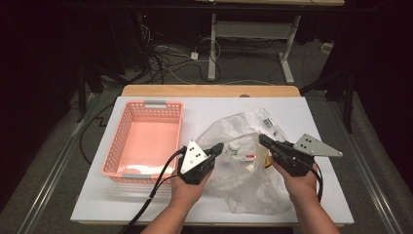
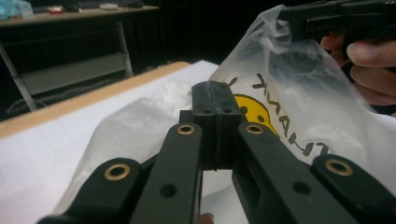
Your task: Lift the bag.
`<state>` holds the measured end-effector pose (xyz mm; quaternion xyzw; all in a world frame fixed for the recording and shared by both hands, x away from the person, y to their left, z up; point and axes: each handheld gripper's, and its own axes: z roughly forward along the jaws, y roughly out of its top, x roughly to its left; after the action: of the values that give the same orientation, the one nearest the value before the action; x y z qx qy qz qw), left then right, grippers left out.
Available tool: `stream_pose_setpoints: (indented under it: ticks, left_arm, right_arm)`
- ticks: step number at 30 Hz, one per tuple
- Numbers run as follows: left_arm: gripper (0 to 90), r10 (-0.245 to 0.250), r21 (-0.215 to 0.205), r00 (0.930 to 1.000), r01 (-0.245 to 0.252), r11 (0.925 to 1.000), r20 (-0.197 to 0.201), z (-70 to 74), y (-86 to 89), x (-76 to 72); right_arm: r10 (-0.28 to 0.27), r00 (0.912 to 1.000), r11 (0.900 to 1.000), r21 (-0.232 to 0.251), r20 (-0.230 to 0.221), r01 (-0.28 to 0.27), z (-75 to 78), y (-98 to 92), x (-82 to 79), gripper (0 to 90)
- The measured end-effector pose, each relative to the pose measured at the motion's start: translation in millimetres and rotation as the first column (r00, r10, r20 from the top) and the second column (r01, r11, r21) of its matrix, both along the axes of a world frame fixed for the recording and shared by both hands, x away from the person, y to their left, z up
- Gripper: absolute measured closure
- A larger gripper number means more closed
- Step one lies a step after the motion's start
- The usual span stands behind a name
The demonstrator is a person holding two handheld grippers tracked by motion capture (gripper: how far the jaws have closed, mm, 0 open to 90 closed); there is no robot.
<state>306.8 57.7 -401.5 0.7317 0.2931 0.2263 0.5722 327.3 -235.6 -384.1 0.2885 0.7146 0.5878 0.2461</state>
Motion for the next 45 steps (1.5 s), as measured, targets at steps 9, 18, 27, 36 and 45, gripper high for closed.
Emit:
stream_pose_setpoints:
  ticks: [9,18,27,36,45]
  left_arm:
    - [88.9,-0.008,-0.008,0.998,0.009,0.9999,0.062,39.0,-7.4,14.8]
    - [88.9,-0.001,-0.042,0.9902,0.007,0.9991,0.14,85.7,-12.9,29.3]
    - [88.9,-0.007,-0.055,0.9659,0.022,0.9982,0.259,143.4,-24.1,29.0]
    - [88.9,-0.01,-0.093,0.9473,0.042,0.9948,0.32,177.3,-32.7,30.1]
    - [88.8,-0.024,-0.067,0.9514,0.047,0.9966,0.307,177.9,-41.1,40.1]
  right_arm:
    - [-0.03,0.9985,0.999,0.02,0.047,0.029,23.2,6.3,16.0,90.0]
    - [-0.073,0.9914,0.995,0.071,0.108,0.066,54.0,3.4,24.5,90.0]
    - [-0.122,0.973,0.987,0.128,0.196,0.098,100.7,-4.2,27.3,90.0]
    - [-0.165,0.9524,0.978,0.165,0.256,0.125,134.7,-15.8,24.0,90.0]
    - [-0.192,0.9521,0.973,0.173,0.238,0.153,133.4,-27.5,32.3,90.0]
